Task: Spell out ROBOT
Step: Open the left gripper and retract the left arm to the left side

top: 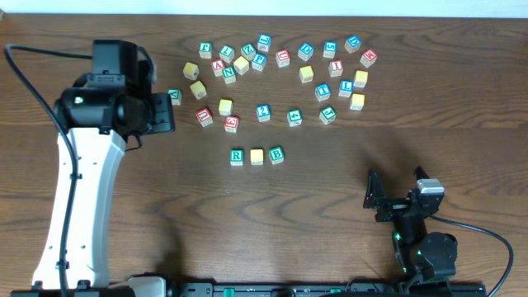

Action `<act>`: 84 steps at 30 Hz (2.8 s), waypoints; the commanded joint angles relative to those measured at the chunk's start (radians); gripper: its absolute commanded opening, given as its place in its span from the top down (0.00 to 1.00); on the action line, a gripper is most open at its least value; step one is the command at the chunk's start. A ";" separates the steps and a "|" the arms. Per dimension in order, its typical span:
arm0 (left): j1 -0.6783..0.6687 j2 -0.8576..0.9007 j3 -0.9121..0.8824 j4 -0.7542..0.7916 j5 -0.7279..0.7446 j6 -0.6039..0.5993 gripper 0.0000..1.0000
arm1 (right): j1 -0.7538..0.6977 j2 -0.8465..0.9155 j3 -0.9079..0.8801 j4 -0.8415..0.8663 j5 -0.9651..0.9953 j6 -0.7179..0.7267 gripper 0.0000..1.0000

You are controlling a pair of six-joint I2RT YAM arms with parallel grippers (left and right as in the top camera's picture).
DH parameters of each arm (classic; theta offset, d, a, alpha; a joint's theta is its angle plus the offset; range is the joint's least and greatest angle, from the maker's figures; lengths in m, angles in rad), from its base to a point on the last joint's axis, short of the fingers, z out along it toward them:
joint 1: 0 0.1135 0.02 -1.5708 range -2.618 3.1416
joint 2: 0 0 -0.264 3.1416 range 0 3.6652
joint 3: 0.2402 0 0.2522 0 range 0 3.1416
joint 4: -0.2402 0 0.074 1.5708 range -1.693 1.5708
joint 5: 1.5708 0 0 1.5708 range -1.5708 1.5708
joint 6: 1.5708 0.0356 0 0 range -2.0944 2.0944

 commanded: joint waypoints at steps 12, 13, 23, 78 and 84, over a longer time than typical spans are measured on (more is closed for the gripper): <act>0.039 -0.005 0.024 -0.004 -0.002 0.054 0.02 | -0.013 -0.003 -0.001 -0.003 0.001 0.014 0.01; 0.039 -0.005 0.024 -0.004 -0.002 0.054 0.02 | -0.013 -0.003 -0.001 -0.003 0.001 0.014 0.01; 0.039 -0.005 0.024 -0.005 -0.002 0.054 0.02 | -0.013 -0.003 -0.001 -0.003 0.001 0.014 0.01; 0.222 -0.004 0.024 0.064 0.051 0.162 0.02 | -0.013 -0.003 -0.001 -0.003 0.001 0.014 0.01; 0.222 -0.004 0.024 0.064 0.051 0.162 0.02 | -0.013 -0.003 -0.001 -0.003 0.001 0.014 0.01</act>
